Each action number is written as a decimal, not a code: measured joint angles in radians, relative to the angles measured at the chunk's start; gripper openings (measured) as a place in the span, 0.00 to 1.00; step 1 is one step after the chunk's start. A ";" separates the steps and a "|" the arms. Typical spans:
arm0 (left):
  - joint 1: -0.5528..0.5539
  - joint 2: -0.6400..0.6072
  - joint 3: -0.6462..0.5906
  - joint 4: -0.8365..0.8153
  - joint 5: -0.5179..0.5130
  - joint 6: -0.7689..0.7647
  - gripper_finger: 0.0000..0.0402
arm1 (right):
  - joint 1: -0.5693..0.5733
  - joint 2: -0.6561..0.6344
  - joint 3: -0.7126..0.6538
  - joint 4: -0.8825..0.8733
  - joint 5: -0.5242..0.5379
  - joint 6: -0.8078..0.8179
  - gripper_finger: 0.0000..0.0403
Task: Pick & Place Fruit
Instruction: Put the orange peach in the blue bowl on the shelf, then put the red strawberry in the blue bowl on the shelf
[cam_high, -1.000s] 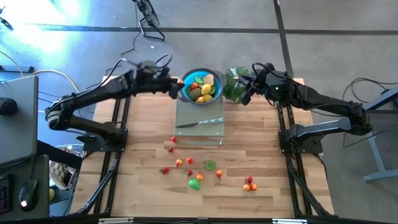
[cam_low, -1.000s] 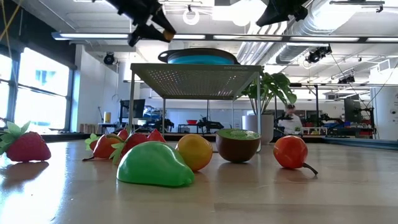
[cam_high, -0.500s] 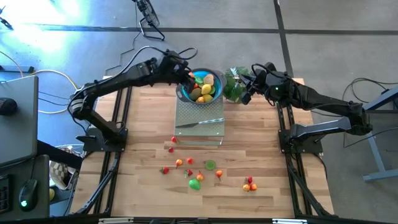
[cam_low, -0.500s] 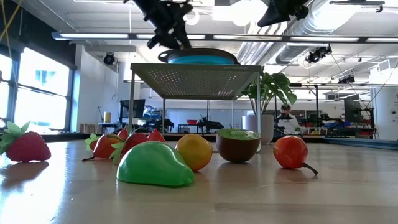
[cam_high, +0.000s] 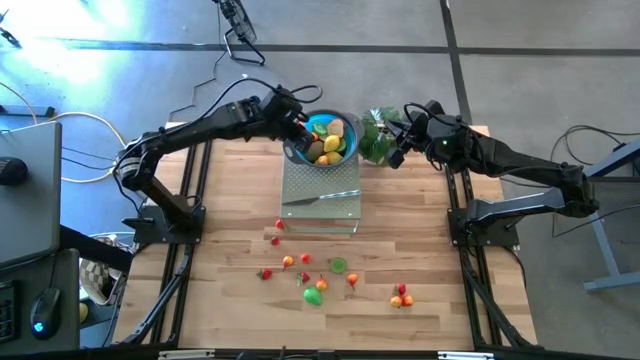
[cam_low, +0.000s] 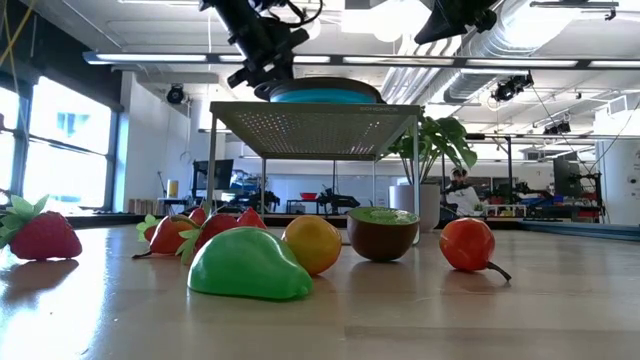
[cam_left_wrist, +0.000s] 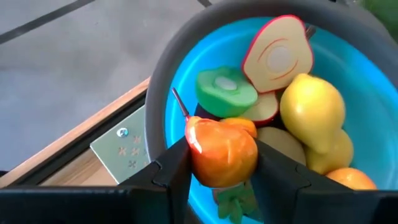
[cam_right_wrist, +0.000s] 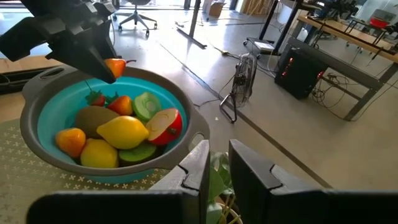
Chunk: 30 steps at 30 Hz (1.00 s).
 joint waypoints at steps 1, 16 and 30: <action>0.000 0.000 0.000 0.000 0.000 0.000 0.36 | 0.000 0.000 0.000 0.000 0.000 0.000 0.13; 0.000 -0.022 0.000 0.005 0.044 -0.004 0.53 | 0.000 0.000 0.000 0.000 0.000 0.003 0.13; -0.013 -0.174 0.000 -0.200 0.213 -0.043 0.25 | 0.000 0.000 0.000 0.001 -0.003 0.010 0.13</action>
